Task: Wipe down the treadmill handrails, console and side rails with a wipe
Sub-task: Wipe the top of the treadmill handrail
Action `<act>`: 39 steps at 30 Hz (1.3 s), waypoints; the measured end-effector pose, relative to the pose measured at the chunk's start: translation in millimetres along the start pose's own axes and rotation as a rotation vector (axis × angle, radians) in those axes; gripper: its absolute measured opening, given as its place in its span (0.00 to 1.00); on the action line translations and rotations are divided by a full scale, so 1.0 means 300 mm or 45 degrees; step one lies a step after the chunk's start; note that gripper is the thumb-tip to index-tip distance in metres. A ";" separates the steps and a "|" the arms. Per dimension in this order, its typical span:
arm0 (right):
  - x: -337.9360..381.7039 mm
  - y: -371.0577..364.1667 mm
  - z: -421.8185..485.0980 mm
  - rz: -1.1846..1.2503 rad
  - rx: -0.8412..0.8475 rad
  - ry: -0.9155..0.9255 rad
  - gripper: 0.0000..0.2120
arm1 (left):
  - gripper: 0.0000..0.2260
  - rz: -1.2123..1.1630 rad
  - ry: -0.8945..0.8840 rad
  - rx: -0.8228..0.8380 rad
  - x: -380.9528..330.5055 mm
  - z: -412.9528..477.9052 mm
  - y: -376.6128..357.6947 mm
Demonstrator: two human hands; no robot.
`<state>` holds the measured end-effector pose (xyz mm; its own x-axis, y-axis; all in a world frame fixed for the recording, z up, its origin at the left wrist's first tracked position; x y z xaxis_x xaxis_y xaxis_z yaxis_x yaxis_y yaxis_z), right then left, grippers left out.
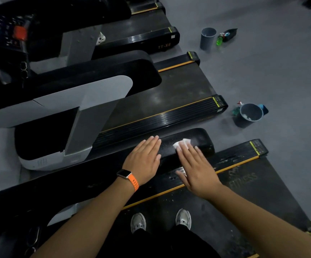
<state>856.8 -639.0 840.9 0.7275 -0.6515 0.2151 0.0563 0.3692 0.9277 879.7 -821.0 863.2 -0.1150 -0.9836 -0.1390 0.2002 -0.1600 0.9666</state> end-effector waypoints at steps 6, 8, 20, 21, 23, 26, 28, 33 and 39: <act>-0.160 0.030 -0.017 0.073 -0.075 -0.306 0.33 | 0.26 0.003 0.008 -0.009 -0.001 0.002 0.000; -0.139 0.020 0.048 0.131 -0.074 -0.338 0.32 | 0.26 0.005 0.012 -0.016 0.000 0.002 0.003; -0.092 0.016 -0.040 0.161 -0.112 -0.308 0.36 | 0.26 0.042 0.008 -0.041 -0.003 0.001 0.012; -0.064 0.007 -0.056 0.112 -0.084 -0.221 0.36 | 0.26 0.045 0.005 -0.045 -0.004 0.002 0.012; -0.071 0.001 -0.072 0.051 -0.069 -0.183 0.36 | 0.25 0.051 0.006 -0.048 -0.003 0.002 0.013; -0.147 0.018 -0.093 0.136 -0.105 -0.381 0.36 | 0.26 0.066 0.005 -0.042 -0.003 -0.002 0.007; -0.160 0.045 -0.109 0.179 -0.132 -0.401 0.36 | 0.26 0.070 0.007 -0.036 -0.004 -0.003 0.006; -0.098 0.120 -0.131 0.209 -0.152 -0.340 0.35 | 0.26 0.084 0.021 -0.014 -0.009 -0.011 0.008; -0.036 0.195 -0.169 0.286 -0.170 -0.302 0.34 | 0.25 0.028 0.111 -0.142 -0.114 -0.114 0.092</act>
<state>886.8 -576.9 877.5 0.5535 -0.6743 0.4889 0.0129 0.5939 0.8045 922.4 -794.8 887.2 -0.0253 -0.9897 -0.1410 0.3093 -0.1419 0.9403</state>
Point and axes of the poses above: each hand's wrist, its own z-axis towards the middle knuckle, its own y-axis out of the back of the hand, x = y × z, the point moved 8 cm from there along z, towards the middle knuckle, and after that the axes turned 13 degrees about -x, right-handed, at the moved point
